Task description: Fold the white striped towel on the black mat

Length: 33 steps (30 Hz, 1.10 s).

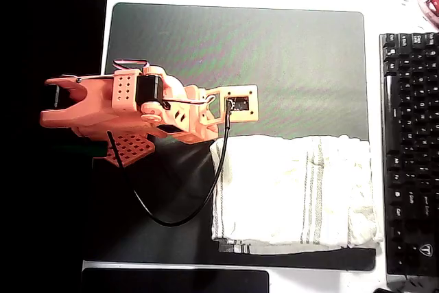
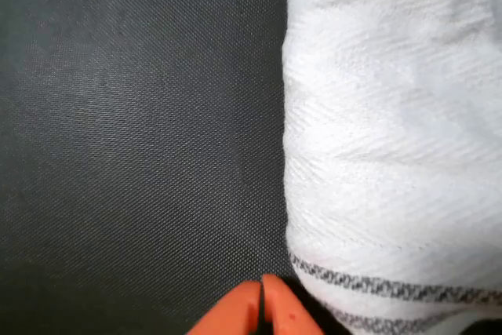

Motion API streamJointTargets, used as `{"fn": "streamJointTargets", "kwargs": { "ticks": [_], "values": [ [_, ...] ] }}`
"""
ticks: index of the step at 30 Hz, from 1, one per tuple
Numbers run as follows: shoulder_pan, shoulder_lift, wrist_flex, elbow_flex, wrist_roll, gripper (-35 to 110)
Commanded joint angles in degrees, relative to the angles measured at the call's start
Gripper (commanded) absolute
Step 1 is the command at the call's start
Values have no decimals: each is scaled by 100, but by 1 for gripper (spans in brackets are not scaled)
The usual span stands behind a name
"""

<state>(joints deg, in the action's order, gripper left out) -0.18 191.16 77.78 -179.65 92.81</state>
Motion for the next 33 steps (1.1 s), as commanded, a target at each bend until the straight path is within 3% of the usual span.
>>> {"fn": "streamJointTargets", "kwargs": {
  "ticks": [1,8,33],
  "values": [
    [53,132,176,-123,-9,0],
    [0,132,176,-123,-431,0],
    [-9,132,176,-123,-422,1]
  ]
}}
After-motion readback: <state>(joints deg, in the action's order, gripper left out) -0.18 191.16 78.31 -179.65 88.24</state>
